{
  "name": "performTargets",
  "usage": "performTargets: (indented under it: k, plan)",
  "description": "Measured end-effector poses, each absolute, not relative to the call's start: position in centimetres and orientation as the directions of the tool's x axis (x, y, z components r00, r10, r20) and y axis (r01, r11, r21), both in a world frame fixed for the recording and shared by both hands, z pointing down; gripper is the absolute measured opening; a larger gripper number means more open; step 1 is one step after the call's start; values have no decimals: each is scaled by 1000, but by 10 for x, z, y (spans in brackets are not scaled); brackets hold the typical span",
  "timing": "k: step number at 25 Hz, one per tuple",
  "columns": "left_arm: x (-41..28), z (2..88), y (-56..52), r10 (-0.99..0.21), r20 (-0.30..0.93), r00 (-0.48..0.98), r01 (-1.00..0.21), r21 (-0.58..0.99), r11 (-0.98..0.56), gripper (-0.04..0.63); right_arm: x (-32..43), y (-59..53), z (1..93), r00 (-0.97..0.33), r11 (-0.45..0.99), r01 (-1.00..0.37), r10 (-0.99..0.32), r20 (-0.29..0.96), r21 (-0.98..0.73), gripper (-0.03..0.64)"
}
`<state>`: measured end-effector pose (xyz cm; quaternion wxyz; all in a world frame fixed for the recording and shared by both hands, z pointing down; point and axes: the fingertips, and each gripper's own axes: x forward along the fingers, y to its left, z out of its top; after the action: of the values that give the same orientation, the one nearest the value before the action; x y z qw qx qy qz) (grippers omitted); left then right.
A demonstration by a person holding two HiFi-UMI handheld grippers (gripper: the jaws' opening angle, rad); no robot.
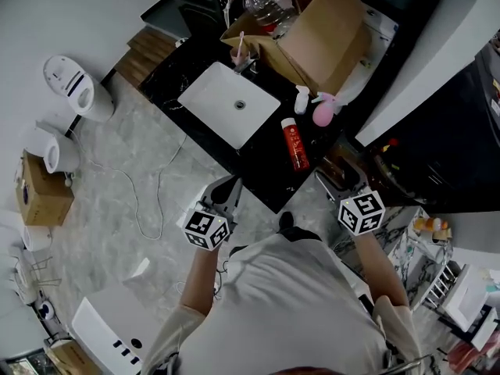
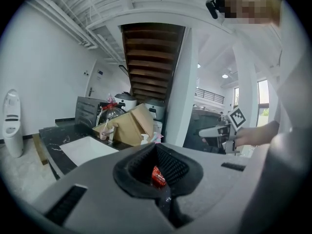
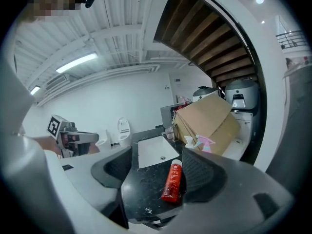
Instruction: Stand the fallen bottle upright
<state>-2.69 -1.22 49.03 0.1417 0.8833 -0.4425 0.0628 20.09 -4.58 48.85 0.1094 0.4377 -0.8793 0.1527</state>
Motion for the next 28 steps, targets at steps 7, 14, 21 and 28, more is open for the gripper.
performTargets:
  k: [7,14,21,28]
  plan:
    - [-5,498,-47,-771,271,576,-817,194,-542,8,211,-87,507,-634,603,-770,-687,353,-209,311]
    - [2,509,-59,-775,302,556,-831,207,-516,8,212,-107,521,-662,628,-744,-650,374,-228,311]
    - [-2,515,-71,-763,319,563,-827,216,-520,8,205,-117,527,-657,619,-749,-647,388,-236,311]
    - [-19,519,-90,-734,314,602,-798,236,-554,8,190,-130,539,-614,583,-782,-661,431,-220,311]
